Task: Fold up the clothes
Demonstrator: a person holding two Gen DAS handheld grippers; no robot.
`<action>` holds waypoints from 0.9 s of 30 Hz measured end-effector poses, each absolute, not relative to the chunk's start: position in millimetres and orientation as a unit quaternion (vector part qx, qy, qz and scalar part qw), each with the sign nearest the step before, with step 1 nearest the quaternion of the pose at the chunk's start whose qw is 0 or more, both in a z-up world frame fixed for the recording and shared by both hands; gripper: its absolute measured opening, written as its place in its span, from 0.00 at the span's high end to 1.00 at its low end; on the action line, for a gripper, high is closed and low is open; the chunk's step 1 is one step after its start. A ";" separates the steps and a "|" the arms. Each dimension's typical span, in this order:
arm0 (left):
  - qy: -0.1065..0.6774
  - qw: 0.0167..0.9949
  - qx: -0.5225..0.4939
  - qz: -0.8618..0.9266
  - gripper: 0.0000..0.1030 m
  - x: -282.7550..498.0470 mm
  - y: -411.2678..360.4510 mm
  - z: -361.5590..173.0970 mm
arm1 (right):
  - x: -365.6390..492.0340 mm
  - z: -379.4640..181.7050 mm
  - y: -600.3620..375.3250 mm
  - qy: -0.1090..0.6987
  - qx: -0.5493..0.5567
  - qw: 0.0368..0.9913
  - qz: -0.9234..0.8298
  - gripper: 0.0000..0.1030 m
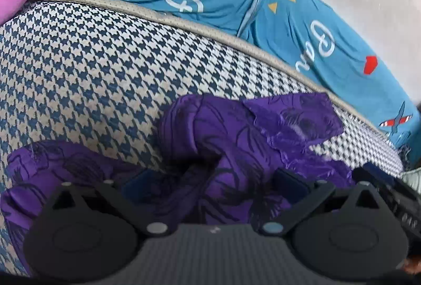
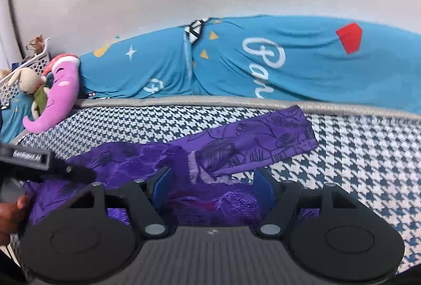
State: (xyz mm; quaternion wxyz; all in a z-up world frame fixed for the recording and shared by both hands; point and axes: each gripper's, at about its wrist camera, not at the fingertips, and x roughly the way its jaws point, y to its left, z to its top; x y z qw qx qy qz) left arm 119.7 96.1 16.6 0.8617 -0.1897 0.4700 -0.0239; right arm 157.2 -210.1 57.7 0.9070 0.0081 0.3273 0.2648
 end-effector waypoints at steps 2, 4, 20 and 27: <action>0.475 0.861 -0.181 -0.022 0.00 120.0 92.5 11.9 | 164.8 49.6 -210.0 0.341 0.012 0.900 0.270 0.30; 0.481 0.859 -0.175 -0.021 0.00 120.5 89.7 7.4 | 170.5 40.5 -207.0 0.357 0.007 0.892 0.277 0.27; 0.472 0.875 -0.101 -0.024 0.15 114.1 57.1 -0.6 | 174.9 1.6 -187.7 0.396 -0.075 0.884 0.237 0.65; 0.463 0.882 -0.083 -0.020 0.23 112.7 47.4 0.0 | 177.8 12.6 -198.5 0.388 -0.063 0.887 0.241 0.81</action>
